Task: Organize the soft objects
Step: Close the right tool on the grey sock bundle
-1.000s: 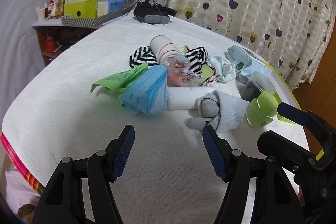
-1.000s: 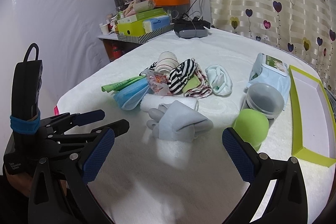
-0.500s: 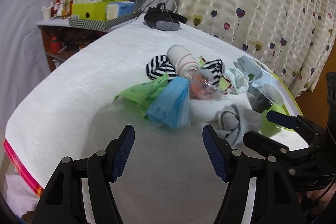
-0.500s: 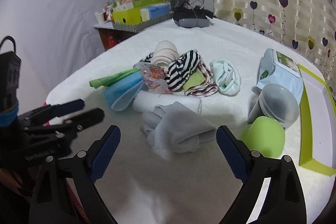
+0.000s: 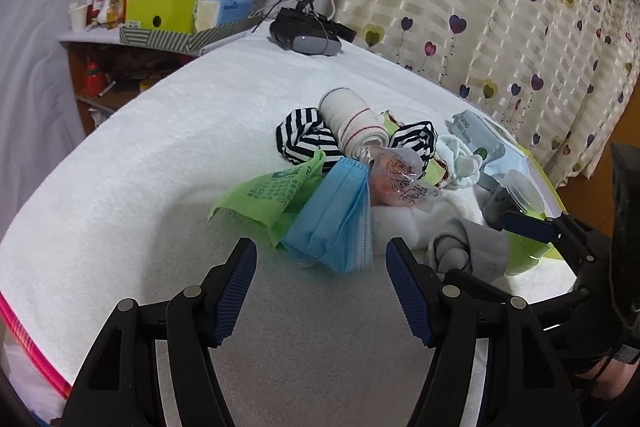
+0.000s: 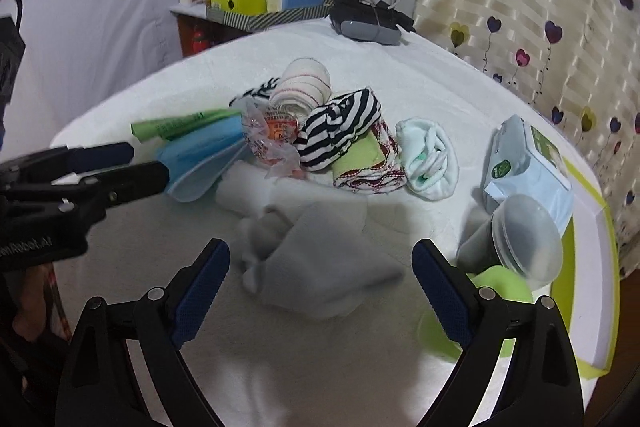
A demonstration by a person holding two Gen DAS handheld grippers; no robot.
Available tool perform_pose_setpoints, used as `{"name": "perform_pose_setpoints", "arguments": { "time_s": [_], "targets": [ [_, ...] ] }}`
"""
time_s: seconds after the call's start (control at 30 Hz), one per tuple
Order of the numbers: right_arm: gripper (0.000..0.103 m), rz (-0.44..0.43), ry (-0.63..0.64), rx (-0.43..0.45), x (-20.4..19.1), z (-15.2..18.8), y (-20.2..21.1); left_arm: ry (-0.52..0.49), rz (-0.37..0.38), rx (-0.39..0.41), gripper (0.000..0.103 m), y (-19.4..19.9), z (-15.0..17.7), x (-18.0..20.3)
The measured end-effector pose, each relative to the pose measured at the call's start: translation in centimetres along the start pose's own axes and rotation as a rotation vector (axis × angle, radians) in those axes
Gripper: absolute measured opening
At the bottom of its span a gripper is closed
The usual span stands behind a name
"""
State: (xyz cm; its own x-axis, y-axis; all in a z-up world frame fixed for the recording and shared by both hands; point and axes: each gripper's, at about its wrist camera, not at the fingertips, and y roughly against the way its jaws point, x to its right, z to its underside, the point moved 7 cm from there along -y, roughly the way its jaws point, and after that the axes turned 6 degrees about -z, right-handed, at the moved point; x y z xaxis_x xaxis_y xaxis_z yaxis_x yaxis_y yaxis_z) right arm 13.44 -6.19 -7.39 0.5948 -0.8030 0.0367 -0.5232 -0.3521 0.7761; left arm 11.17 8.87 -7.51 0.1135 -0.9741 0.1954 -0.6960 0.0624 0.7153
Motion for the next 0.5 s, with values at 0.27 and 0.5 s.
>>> {"name": "perform_pose_setpoints", "arguments": {
  "time_s": [0.27,0.5],
  "targets": [
    [0.053,-0.009,0.015,-0.035,0.0,0.6,-0.2,0.024,0.045,-0.026,0.067,-1.0,0.3,0.3],
    [0.048,-0.047,-0.026,0.009,0.4,1.0,1.3,0.056,0.081,-0.022,0.067,-1.3,0.4,0.4]
  ]
}}
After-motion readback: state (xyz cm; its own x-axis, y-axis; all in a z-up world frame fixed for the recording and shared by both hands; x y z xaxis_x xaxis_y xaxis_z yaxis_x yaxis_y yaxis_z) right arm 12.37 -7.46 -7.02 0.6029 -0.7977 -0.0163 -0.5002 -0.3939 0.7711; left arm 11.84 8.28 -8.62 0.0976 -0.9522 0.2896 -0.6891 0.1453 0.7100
